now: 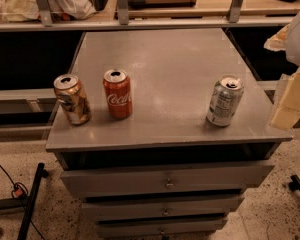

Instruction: Knock 7up can over

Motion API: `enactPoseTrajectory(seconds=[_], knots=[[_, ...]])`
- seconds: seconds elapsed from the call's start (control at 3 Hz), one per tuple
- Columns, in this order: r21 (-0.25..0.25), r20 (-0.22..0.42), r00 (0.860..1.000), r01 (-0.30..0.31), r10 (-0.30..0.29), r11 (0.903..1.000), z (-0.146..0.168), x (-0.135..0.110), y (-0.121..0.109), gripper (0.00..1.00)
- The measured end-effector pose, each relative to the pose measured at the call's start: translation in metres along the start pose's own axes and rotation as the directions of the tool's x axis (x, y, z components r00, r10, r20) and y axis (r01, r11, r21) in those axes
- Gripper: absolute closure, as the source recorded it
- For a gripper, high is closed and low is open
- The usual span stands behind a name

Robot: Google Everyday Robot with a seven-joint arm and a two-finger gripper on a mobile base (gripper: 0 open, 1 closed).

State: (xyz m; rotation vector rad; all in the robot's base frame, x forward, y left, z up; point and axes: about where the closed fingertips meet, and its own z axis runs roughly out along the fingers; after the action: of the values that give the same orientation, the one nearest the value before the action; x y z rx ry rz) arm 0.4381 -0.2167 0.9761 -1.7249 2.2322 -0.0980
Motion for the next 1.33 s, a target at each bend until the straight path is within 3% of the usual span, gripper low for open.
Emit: enactPoseTrajectory(seconds=[0.33, 0.67, 1.0, 1.33], knots=[[0.005, 0.004, 1.000, 0.000, 0.000, 1.0000, -0.001, -0.001, -0.001, 0.00], [0.020, 0.074, 0.997, -0.026, 0.024, 0.9995, 0.009, -0.001, -0.005, 0.00], [0.024, 0.226, 0.972, -0.080, 0.073, 0.9965, 0.034, 0.006, -0.018, 0.00], [0.029, 0.304, 0.949, -0.100, 0.087, 0.9945, 0.055, 0.007, -0.033, 0.00]])
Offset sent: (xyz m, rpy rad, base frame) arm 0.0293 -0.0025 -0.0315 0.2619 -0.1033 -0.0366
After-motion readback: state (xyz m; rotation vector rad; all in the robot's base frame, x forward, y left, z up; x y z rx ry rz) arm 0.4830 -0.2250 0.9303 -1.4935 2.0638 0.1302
